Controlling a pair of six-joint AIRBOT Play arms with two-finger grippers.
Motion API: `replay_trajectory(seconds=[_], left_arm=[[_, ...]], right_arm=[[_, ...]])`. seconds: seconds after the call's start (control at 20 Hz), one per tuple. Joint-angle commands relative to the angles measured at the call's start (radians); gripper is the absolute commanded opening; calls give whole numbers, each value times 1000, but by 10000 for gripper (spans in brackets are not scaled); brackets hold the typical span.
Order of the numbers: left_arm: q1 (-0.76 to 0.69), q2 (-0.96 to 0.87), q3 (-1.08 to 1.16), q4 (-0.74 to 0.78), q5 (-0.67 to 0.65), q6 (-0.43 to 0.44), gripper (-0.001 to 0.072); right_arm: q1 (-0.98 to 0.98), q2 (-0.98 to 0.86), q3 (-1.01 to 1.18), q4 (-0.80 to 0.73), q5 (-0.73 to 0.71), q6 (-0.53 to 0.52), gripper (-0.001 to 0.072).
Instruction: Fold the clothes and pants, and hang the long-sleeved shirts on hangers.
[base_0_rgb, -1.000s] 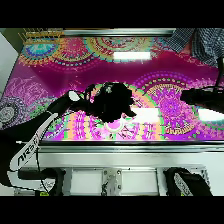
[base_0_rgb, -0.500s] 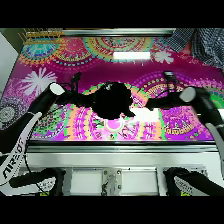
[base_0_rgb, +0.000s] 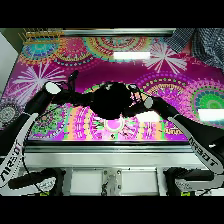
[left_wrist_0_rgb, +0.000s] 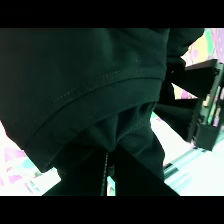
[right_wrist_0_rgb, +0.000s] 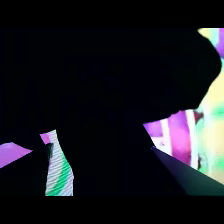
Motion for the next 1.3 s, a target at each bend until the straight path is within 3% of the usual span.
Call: replay_trajectory(seconds=[0.0, 0.1, 0.15, 0.2, 0.25, 0.35, 0.55, 0.65, 1.0, 1.25], left_arm=[[1, 1, 1, -1, -2, 0, 11], [1, 1, 1, -1, -1, 0, 11], [1, 1, 1, -1, -2, 0, 11], [1, 2, 1, -1, -2, 0, 11], [2, 3, 1, 0, -2, 0, 11], [29, 35, 2, -1, 0, 0, 11], [188, 205, 127, -2, -76, 0, 11], [259, 304, 237, -3, -135, -1, 11], [342, 631, 454, -1, -151, -1, 11], [342, 757, 454, 0, -208, -27, 11]], right_arm=[[17, -26, 1, 9, -71, -11, 429], [17, -34, 1, 10, -74, -10, 420], [17, -36, 1, 9, -72, -11, 324], [17, -34, 1, 9, -68, -11, 133], [15, -27, 1, 9, -66, -10, 21], [-5, 21, 8, -25, -55, -6, 20], [-154, 245, 149, -317, 173, 8, 19], [-255, 383, 237, -332, 248, 8, 19], [-419, 824, 337, -333, 175, 50, 19], [-422, 957, 337, -333, 167, 104, 19]])
